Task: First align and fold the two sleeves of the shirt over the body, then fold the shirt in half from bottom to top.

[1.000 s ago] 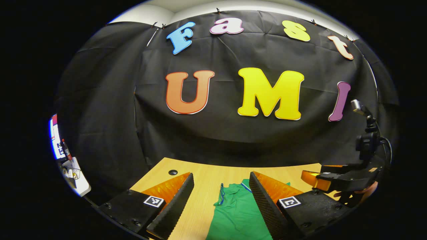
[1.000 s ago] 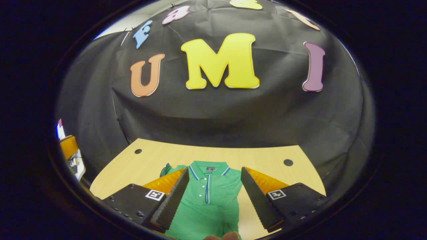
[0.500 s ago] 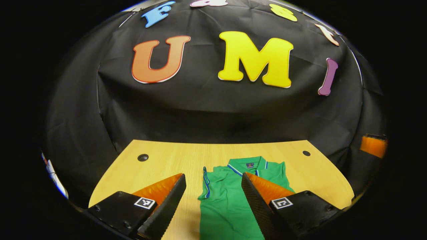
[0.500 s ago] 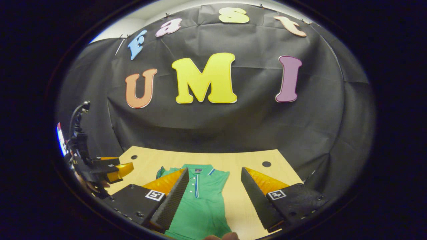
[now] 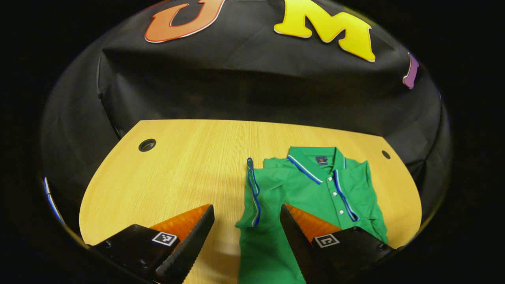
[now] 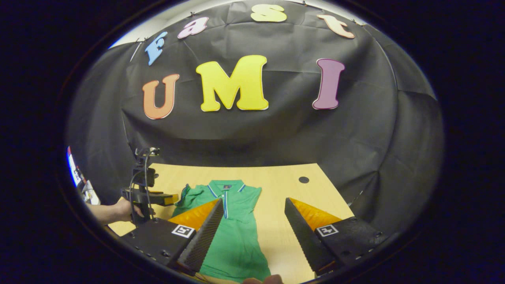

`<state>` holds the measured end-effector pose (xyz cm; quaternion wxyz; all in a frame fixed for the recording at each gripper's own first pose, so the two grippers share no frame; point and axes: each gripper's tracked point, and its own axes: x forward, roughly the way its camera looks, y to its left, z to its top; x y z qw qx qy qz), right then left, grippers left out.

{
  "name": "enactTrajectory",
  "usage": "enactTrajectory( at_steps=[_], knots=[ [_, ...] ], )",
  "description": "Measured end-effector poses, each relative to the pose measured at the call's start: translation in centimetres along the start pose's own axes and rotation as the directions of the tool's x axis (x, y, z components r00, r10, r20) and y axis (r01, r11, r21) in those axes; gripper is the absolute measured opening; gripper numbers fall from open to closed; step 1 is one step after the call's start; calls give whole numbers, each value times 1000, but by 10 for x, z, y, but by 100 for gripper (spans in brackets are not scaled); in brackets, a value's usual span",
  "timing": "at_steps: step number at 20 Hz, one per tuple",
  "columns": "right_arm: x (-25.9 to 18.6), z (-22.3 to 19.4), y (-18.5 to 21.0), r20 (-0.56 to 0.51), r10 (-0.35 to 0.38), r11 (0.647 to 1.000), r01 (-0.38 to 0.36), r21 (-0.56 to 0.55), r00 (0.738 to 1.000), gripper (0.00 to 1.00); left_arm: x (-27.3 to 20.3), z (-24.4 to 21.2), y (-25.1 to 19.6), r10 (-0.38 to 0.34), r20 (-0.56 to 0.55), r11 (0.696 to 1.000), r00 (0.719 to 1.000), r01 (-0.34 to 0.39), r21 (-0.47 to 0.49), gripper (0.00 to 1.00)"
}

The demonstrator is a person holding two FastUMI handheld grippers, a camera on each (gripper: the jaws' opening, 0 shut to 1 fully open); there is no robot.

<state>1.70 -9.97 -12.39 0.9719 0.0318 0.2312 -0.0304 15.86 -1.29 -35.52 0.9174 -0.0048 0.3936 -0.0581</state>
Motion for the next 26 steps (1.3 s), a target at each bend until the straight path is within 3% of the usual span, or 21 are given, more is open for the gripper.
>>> enactTrajectory(
  at_steps=[3,8,9,11,13,15,16,19,22,25,26],
  knots=[
    [6,-8,-3,-36,-3,1000,3,20,999,96,30,-12,2,-5,-56,1000,998,6,24,100],
    [17,-20,-4,-99,12,997,-4,75,995,96,51,-23,9,-29,-117,999,993,24,-44,98],
    [18,-22,-3,-104,16,997,-8,82,994,96,52,-19,13,-36,-107,999,994,32,-40,93],
    [24,-27,-2,-118,23,996,-12,94,993,100,58,-21,16,-36,-112,999,993,34,-19,72],
    [29,-27,0,-130,33,993,-18,113,991,96,58,-19,19,-46,-114,999,992,45,-9,64],
    [34,-28,1,-135,36,992,-19,127,990,96,58,-15,20,-61,-100,998,993,58,-27,47],
    [36,-29,1,-137,36,991,-18,129,990,96,58,-16,18,-75,-99,997,992,72,-38,33],
    [38,-30,2,-143,37,991,-18,131,989,96,55,-12,14,-103,-90,993,991,97,-66,10],
    [39,-30,2,-141,37,990,-18,139,989,96,41,12,9,-117,-29,988,993,113,-100,6],
    [38,-29,2,-134,42,989,-22,149,990,96,20,42,-5,-127,32,989,991,129,-72,5],
    [36,-28,2,-130,44,988,-24,153,991,92,15,47,-13,-131,38,990,991,133,-52,5]
  ],
)
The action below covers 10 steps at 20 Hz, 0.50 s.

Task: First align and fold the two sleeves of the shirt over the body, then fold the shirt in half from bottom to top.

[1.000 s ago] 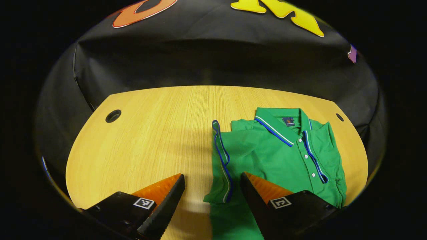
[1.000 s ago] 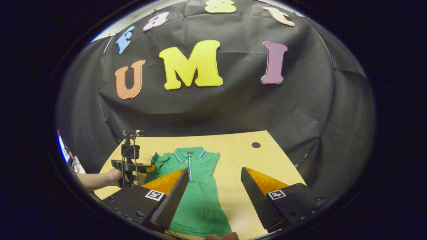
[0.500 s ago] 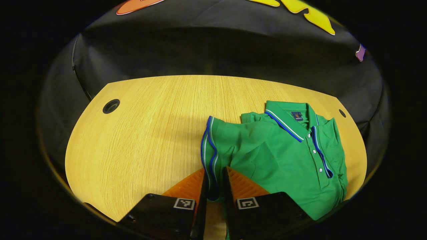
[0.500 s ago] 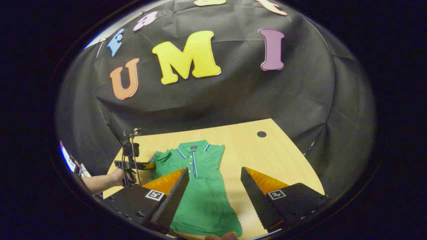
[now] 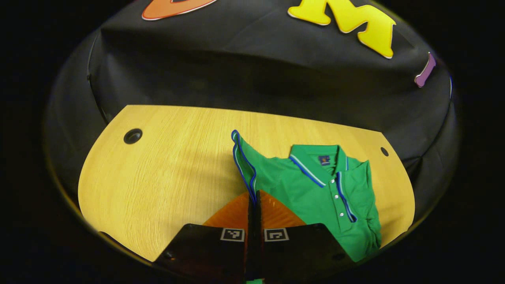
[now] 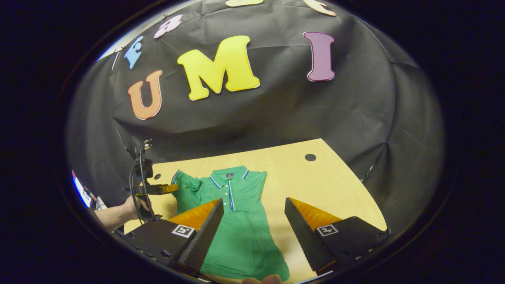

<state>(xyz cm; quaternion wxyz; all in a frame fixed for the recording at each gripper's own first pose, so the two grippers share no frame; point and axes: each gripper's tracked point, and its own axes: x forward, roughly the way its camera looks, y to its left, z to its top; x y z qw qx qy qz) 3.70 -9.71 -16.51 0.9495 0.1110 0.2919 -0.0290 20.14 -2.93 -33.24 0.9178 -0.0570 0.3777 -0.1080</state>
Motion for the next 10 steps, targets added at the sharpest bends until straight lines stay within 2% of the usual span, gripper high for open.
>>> enactTrajectory(
  at_steps=[1,2,5,7,8,9,10],
  knots=[
    [-1,1,0,4,1,1000,-1,1,1000,91,-4,4,-9,2,1,1000,1000,-2,14,5],
    [-4,1,0,10,2,1000,-2,2,1000,95,-5,8,-21,5,4,1000,1000,-5,17,5],
    [-10,0,-8,18,-17,1000,18,-7,1000,96,-4,6,-63,9,-24,1000,1000,-9,14,6],
    [-13,-1,-12,17,-25,1000,25,13,1000,96,-4,9,-101,-38,-28,999,999,38,13,6],
    [-15,-1,-15,20,-29,999,29,21,999,92,-8,10,-116,-61,-28,998,998,62,11,7],
    [-17,1,-18,27,-33,999,32,25,999,95,-14,12,-126,-60,-26,998,998,61,20,9],
    [-19,2,-21,38,-37,999,36,28,999,96,-20,16,-136,-79,-13,996,997,79,32,18]
  ],
)
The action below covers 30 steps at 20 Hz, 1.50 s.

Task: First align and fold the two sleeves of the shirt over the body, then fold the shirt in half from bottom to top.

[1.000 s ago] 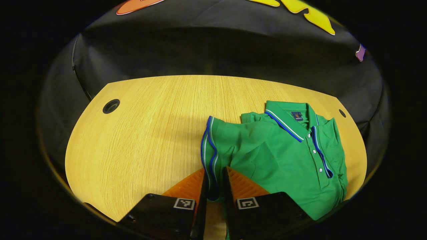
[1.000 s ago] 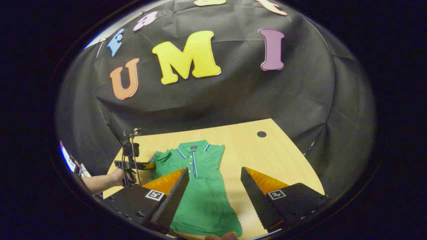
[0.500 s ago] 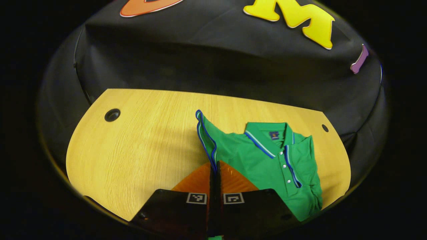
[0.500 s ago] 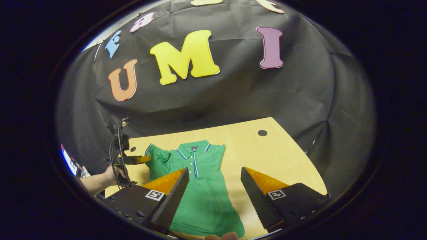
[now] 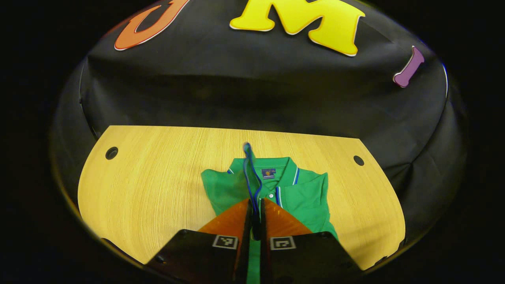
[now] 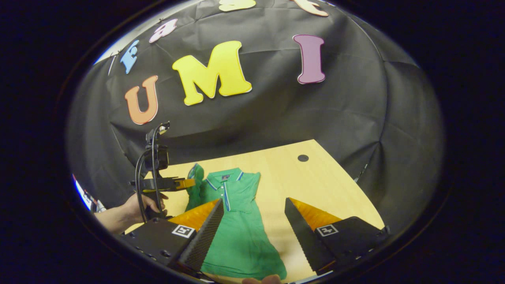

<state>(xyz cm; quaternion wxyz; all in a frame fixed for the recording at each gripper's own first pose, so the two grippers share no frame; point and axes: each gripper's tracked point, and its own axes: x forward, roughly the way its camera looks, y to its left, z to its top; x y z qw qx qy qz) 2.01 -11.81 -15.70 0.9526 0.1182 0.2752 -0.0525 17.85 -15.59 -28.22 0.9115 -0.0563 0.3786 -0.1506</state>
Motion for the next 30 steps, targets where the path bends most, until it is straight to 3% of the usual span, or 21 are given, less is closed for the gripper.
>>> enactTrajectory(
  at_steps=[1,3,4,10,11,15,17,20,21,24,30],
  knots=[
    [-2,3,-1,11,0,1000,0,2,1000,96,-10,6,-7,-14,20,1000,1000,14,9,29],
    [-6,2,0,22,3,1000,-3,1,1000,91,-29,18,-6,6,76,1000,997,-8,27,76],
    [-6,3,1,24,9,1000,-9,1,1000,96,-39,27,-6,11,103,999,995,-15,40,100],
    [-17,6,22,63,60,997,-56,-59,996,95,-126,57,18,85,278,992,957,-106,62,100],
    [-21,7,27,72,73,994,-67,-81,995,91,-141,58,20,90,298,993,950,-110,52,100],
    [-37,4,41,110,112,981,-92,-169,988,100,-198,42,29,85,339,995,937,-95,11,100],
    [-47,-2,48,121,128,976,-103,-193,984,95,-222,32,36,100,364,994,926,-107,-1,100],
    [-56,-14,47,124,141,971,-113,-209,982,100,-254,11,48,137,408,988,903,-156,14,100],
    [-58,-19,43,129,138,971,-109,-212,982,96,-261,2,51,148,408,985,901,-172,23,100],
    [-60,-45,30,100,123,971,-99,-218,987,96,-274,-32,56,155,392,982,907,-186,40,100],
    [-58,-104,7,20,103,965,-95,-243,995,96,-275,-103,70,134,341,988,930,-154,31,100]
  ],
)
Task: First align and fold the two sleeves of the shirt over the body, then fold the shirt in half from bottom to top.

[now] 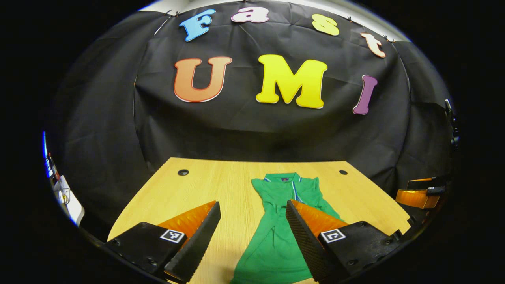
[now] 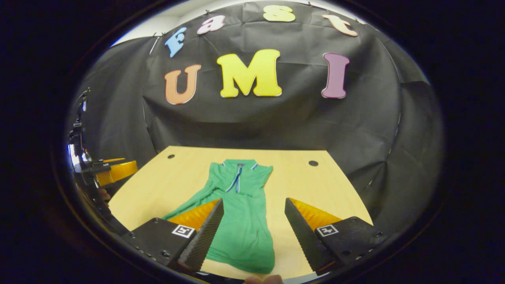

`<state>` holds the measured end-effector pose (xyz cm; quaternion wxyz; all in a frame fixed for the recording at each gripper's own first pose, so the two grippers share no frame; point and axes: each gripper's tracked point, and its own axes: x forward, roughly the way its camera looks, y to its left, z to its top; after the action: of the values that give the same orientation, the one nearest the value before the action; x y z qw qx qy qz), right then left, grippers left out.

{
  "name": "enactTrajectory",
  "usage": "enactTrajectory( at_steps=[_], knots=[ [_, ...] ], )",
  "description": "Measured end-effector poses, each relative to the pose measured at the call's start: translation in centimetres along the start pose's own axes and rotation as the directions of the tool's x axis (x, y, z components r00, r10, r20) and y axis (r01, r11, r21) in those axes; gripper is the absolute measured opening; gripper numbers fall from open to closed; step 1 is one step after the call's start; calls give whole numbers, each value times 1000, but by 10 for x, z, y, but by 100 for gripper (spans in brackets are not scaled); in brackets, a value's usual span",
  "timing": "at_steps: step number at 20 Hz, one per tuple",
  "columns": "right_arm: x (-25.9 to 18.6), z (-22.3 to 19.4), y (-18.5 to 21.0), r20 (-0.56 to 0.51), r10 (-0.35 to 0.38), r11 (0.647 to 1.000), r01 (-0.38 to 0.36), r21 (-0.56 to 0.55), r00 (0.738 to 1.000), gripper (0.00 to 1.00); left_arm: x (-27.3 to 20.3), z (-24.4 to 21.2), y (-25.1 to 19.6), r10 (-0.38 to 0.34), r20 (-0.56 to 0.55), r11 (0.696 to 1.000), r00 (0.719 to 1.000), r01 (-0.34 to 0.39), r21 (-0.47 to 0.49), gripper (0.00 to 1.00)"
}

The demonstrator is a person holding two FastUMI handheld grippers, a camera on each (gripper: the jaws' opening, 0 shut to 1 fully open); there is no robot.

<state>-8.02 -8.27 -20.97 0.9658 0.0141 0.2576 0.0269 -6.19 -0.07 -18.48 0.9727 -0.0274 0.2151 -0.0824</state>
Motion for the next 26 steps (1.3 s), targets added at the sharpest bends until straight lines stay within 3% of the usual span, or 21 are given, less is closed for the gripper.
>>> enactTrajectory(
  at_steps=[1,2,5,10,11,14,20,26],
  knots=[
    [0,-11,1,-18,2,1000,-2,-1,1000,92,-5,-14,3,4,-22,1000,1000,-4,1,100],
    [-1,-23,-1,-40,-4,1000,3,-8,999,96,-8,-27,7,6,-40,1000,999,-6,3,100],
    [1,-61,-4,-98,-9,1000,7,-18,995,96,-16,-65,11,-5,-98,1000,995,4,-15,100],
    [7,-125,-10,-220,-30,999,24,-31,975,96,-18,-142,5,-37,-239,999,970,31,-29,100],
    [12,-137,-14,-243,-34,999,27,-32,969,93,-18,-160,5,-45,-269,999,962,40,-26,100],
    [25,-169,-22,-300,-53,998,43,-42,952,97,-13,-199,5,-54,-335,998,941,44,-38,100],
    [44,-218,-33,-406,-74,997,53,-62,911,97,-5,-229,14,-24,-401,999,916,13,-29,100],
    [50,-229,-34,-433,-41,999,26,-40,901,94,-6,-240,16,-4,-428,1000,904,10,11,100]
  ],
)
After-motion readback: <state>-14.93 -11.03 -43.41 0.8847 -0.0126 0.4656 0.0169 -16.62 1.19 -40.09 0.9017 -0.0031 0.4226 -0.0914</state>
